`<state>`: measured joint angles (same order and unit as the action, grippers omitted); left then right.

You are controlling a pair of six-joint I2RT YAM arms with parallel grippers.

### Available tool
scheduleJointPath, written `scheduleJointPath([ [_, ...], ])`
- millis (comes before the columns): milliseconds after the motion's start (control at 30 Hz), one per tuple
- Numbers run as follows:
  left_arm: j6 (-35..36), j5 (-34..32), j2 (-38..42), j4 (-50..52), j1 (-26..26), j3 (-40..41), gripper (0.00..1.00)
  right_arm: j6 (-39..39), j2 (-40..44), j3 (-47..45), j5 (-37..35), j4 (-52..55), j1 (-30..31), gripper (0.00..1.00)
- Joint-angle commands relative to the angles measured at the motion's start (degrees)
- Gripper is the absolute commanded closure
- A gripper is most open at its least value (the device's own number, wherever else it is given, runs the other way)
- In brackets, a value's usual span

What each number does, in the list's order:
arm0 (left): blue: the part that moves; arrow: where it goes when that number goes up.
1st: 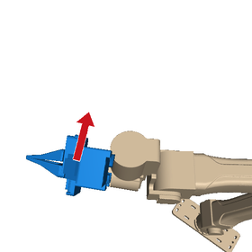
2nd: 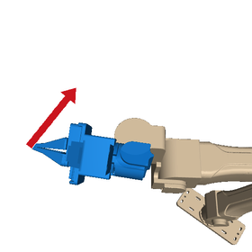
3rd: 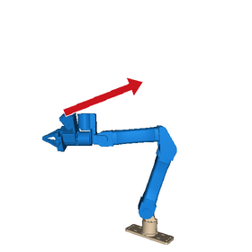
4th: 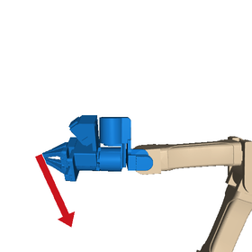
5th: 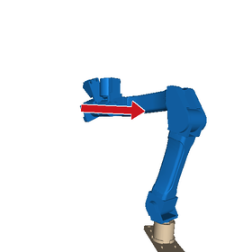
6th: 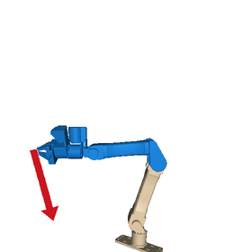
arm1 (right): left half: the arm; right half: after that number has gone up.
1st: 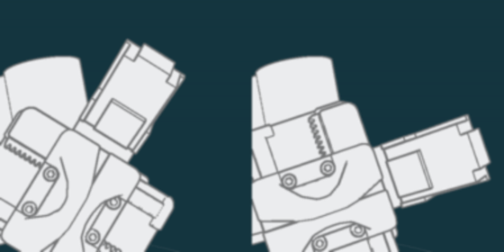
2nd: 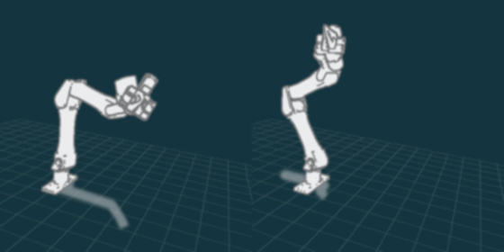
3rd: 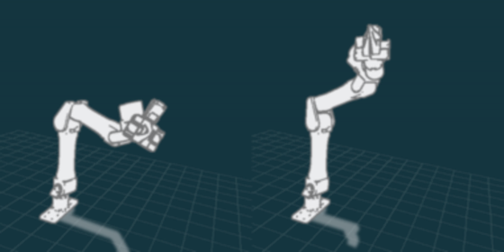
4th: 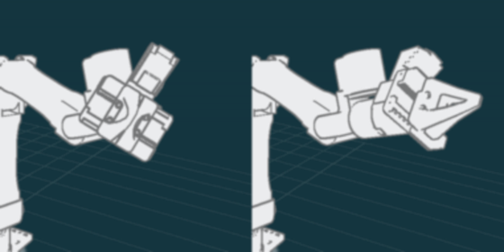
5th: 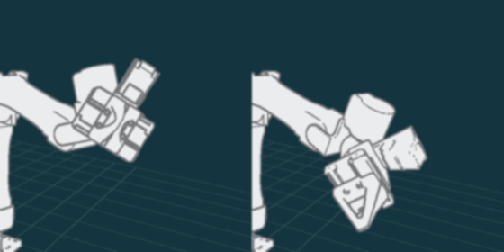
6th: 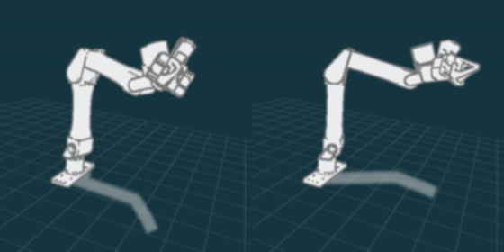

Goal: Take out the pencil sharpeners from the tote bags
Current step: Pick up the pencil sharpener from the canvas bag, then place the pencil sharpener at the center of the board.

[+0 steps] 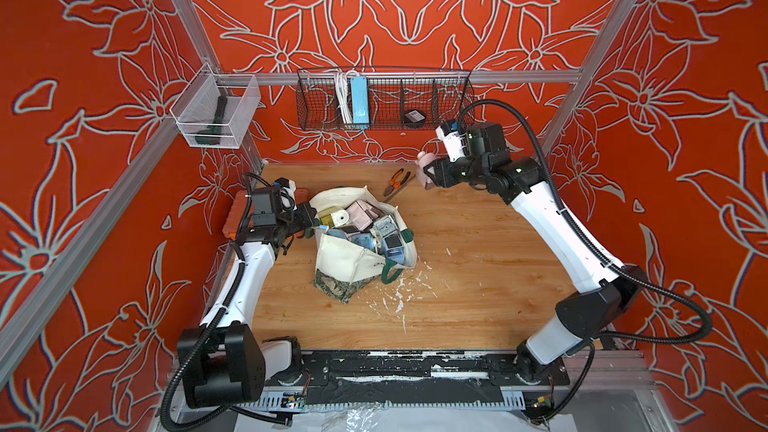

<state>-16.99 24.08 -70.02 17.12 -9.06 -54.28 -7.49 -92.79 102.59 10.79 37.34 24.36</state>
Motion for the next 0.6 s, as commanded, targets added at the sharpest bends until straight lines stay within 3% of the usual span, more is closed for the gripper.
scheduleJointPath([
  [0, -0.5, 0.2, 2.5, -2.5, -0.4, -0.2, 1.00, -6.1, -1.6, -4.5, 0.4, -9.9, -2.6, 0.84],
  [133, -0.4, 0.2, 2.5, -2.6, -0.4, 0.0, 1.00, -6.5, -7.0, -6.7, -1.0, -16.1, -4.0, 0.85],
  [567, -0.4, -0.4, 2.3, -2.4, -0.4, 0.1, 1.00, -7.3, -27.9, 2.6, -5.9, -21.9, -4.8, 0.82],
])
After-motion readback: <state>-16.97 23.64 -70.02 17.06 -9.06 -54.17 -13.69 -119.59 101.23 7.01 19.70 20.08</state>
